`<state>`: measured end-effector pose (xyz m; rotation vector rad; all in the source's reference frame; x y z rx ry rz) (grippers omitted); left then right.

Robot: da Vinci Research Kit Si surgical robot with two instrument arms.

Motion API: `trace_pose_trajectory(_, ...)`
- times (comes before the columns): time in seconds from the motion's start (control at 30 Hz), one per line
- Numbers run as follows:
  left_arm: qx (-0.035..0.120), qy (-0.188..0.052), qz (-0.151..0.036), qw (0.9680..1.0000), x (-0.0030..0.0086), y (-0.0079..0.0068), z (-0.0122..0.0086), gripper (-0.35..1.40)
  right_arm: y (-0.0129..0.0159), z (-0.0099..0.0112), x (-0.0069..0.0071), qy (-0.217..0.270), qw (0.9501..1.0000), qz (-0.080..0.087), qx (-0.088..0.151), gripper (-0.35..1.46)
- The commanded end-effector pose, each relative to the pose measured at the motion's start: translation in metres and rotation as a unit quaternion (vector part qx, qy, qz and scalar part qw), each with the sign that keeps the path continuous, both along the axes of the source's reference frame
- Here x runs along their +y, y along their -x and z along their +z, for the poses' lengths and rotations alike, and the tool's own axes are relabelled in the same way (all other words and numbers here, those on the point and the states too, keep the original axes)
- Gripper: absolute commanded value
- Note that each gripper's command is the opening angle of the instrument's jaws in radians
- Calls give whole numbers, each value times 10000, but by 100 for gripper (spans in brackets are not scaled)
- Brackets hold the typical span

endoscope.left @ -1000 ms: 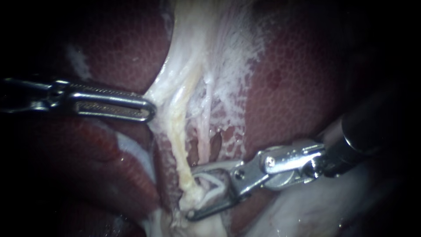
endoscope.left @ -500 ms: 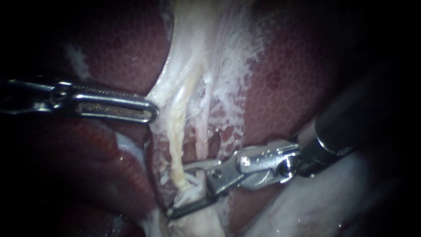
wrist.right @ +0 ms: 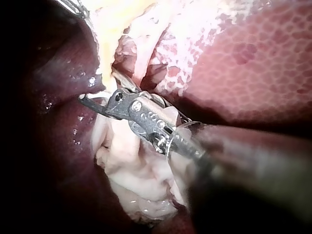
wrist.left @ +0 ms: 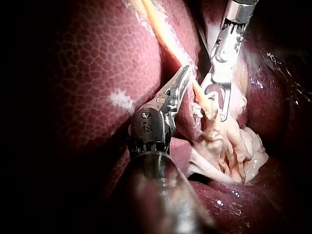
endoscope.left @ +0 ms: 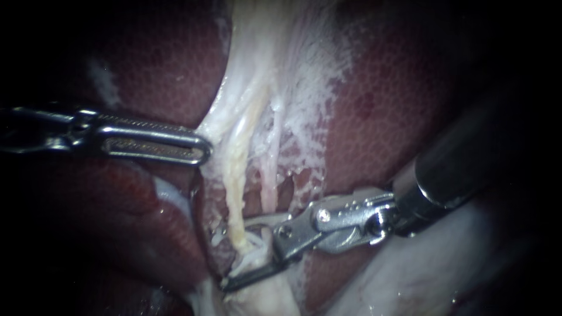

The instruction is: Clipping first clip left tube

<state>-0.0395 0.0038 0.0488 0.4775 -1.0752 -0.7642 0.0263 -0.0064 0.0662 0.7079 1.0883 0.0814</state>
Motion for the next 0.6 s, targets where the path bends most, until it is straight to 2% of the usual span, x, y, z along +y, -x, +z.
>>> trace_pose_trajectory(0.03, 1, 0, -1, 10000, 0, 0, 0, -35, 2, -2, 0, -121, 9999, -58, -13, 14)
trace_pose_trajectory(0.1, 2, 1, -2, 10000, 0, 0, 0, -35, 4, -2, 2, -326, 9993, -170, -30, -18)
trace_pose_trajectory(0.17, 3, 3, -3, 10000, 0, 1, 1, -35, 4, 1, 4, -455, 9986, -267, -38, -35)
trace_pose_trajectory(0.2, 4, 3, -4, 10000, 0, 1, 1, -35, 5, 2, 4, -435, 9986, -289, -21, -35)
trace_pose_trajectory(0.33, 5, 3, -5, 10000, 0, 2, 1, -35, 5, 5, 7, -378, 9991, -164, -69, -35)
trace_pose_trajectory(0.6, 5, 3, -6, 10000, 0, 2, 1, -35, 5, 6, 8, -403, 9990, -148, -88, -35)
